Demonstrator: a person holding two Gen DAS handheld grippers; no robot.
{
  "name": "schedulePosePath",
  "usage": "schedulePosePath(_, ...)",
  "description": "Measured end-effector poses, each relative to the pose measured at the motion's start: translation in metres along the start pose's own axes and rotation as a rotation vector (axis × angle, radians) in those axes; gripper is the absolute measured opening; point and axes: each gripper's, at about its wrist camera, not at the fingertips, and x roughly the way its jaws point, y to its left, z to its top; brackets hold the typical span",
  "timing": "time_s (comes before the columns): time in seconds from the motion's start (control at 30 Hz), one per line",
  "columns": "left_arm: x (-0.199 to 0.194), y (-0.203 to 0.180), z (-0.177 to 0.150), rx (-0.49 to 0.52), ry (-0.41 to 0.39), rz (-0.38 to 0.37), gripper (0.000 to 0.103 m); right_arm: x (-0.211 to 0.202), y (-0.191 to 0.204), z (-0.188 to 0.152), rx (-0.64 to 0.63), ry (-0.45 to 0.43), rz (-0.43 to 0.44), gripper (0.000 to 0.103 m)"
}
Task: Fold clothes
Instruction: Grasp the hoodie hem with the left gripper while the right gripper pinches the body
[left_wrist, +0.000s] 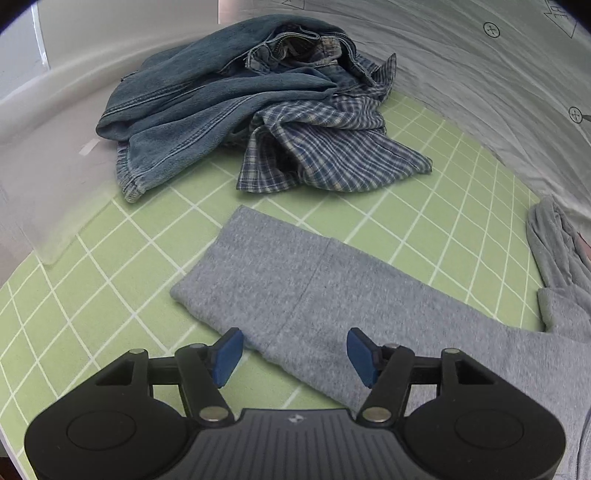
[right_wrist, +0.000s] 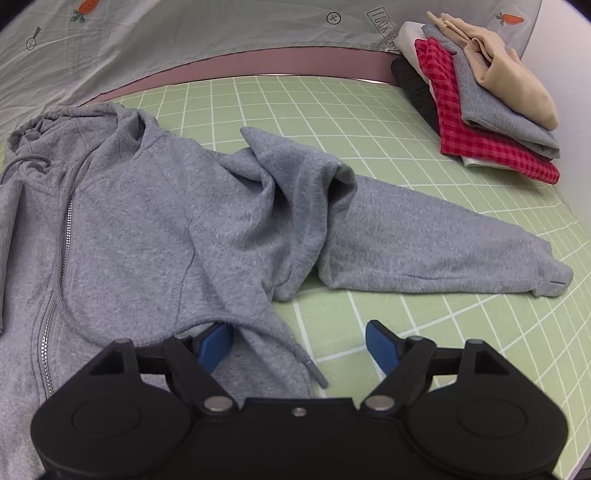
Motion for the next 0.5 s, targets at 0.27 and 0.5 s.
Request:
schedulePosePath(0.27, -0.001, 0.02, -0.002, 0.042, -0.054, 0.052, 0.015, -0.001, 0.011, 0.004, -0.057, -0.001, -0.051, 0.08)
schedulePosePath(0.5, 0.002, 0.064, 0.0, -0.005, -0.097, 0.159, 0.014, -0.003, 0.018, 0.004, -0.111, -0.001, -0.078, 0.08)
